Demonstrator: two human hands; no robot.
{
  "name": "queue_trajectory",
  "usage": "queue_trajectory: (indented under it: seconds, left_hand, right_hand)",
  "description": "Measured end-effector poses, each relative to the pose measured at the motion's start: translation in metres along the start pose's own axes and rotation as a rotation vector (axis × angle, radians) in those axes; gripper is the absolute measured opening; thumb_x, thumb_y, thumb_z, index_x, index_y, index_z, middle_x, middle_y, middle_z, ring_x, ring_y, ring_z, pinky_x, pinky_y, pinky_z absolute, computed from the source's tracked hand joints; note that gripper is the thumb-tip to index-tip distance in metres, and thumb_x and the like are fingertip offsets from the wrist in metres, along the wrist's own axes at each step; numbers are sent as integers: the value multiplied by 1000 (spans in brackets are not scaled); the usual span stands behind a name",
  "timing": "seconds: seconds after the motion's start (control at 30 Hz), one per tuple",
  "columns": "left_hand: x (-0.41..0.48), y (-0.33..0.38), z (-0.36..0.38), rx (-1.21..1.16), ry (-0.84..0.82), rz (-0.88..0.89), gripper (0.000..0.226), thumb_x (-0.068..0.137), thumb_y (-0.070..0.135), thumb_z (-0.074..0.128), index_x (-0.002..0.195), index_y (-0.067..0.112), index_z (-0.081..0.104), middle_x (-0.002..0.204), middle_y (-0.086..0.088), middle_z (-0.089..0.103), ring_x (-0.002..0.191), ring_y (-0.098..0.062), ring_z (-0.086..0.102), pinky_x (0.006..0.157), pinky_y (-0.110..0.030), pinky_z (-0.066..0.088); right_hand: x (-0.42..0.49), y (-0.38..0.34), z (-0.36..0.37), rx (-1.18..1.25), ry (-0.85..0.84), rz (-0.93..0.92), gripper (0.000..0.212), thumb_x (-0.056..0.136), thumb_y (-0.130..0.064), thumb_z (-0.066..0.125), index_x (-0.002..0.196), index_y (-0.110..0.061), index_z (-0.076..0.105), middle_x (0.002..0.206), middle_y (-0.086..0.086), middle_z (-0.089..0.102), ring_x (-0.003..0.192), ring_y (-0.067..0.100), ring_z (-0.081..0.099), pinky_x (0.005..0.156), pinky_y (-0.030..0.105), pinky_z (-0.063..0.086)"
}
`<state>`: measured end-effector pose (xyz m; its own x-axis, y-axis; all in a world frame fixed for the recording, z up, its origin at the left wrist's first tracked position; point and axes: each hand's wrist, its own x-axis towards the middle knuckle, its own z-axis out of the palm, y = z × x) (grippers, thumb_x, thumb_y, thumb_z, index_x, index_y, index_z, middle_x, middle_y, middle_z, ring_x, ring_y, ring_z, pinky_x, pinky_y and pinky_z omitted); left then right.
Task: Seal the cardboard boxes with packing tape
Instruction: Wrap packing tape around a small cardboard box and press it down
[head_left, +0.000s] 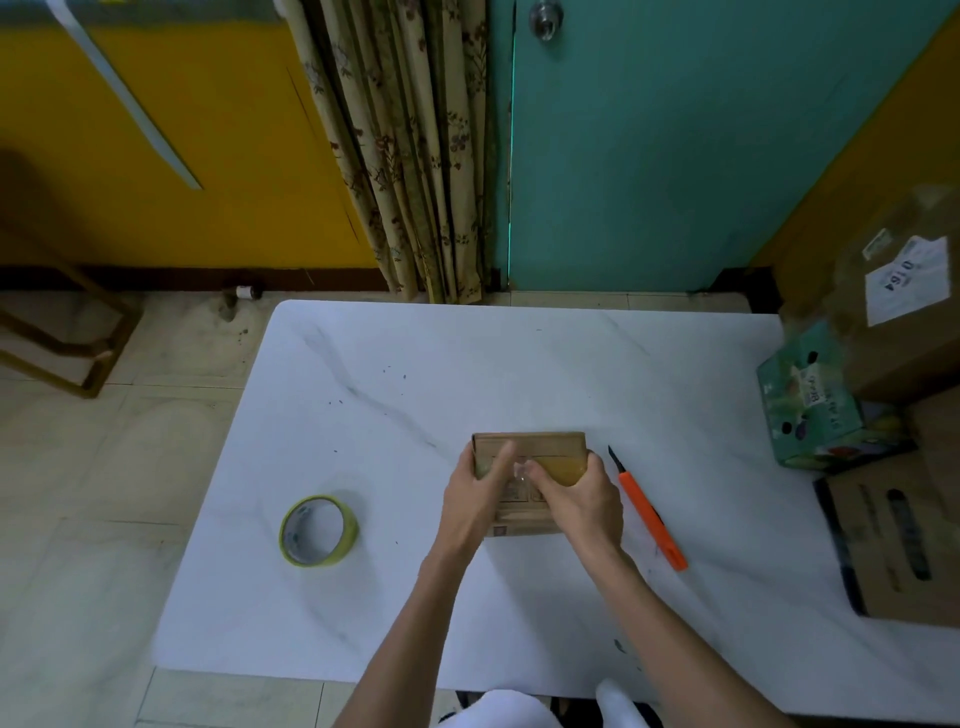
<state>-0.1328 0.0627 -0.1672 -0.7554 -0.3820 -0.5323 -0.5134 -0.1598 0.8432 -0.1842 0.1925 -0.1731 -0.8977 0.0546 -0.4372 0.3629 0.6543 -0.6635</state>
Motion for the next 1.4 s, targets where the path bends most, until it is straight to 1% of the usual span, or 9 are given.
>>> queue_trajectory:
  seconds: [0.23,0.4,0.6,0.73,0.97,1.13,1.2,1.27,1.4]
  left_hand:
    - [7,-29,9,265,147,77,42,91,56,65,122,29,56,99,12,71,88,-3,69,76,-40,62]
    - [4,-23,7,354,205,125,30,107,43,40,111,21,60,87,11,66,83,-11,64,65,-16,43]
    - [3,-14,11,323,183,49,32,98,57,52,109,28,62,92,12,68,90,-14,66,71,-21,48]
    - [1,-14,21,314,251,3,56,77,69,73,109,28,56,92,13,66,87,-8,65,78,-30,56]
    - [6,-18,20,409,324,92,48,99,60,46,94,13,56,84,-2,66,81,-23,64,73,-37,51]
    - [6,-14,12,383,268,85,44,105,53,35,80,21,52,79,2,61,88,-31,62,72,-34,40]
    - [4,-16,9,220,194,54,46,102,61,36,114,24,59,98,5,65,101,-26,61,82,-33,43]
    - [-2,-19,6,-55,108,-52,73,100,63,45,155,15,31,124,4,62,116,-17,57,95,-32,44]
    - [-9,-38,7,4,31,61,48,94,61,59,118,21,68,107,3,76,101,-16,71,85,-35,60]
  right_hand:
    - [8,17,2,-43,85,-175,39,95,-55,51,99,-16,57,85,-2,67,76,15,65,59,24,49]
    - [10,23,-1,-40,135,-259,40,104,-38,35,81,-13,56,54,-10,44,46,3,43,40,15,29]
    - [6,20,5,5,1,-135,53,88,-69,49,115,-23,49,94,-9,61,83,10,63,66,27,56]
    - [3,10,5,9,-38,-51,61,77,-71,65,111,-24,48,98,-7,61,87,13,63,61,21,47]
    - [11,25,6,-49,125,-204,59,97,-56,21,83,-10,57,62,-3,53,60,17,58,52,28,41]
    - [15,26,0,26,50,-187,51,106,-41,28,65,-15,46,53,-2,42,50,11,42,49,28,30]
    - [16,28,-3,127,-44,-142,47,104,-46,32,72,-16,49,59,-4,47,55,10,46,52,28,35]
    - [13,33,-7,203,-141,-125,34,99,-54,45,95,-22,57,80,-10,62,73,5,60,64,24,48]
    - [1,42,-5,216,-159,-138,28,91,-50,63,96,-22,63,83,-10,66,77,3,63,57,10,45]
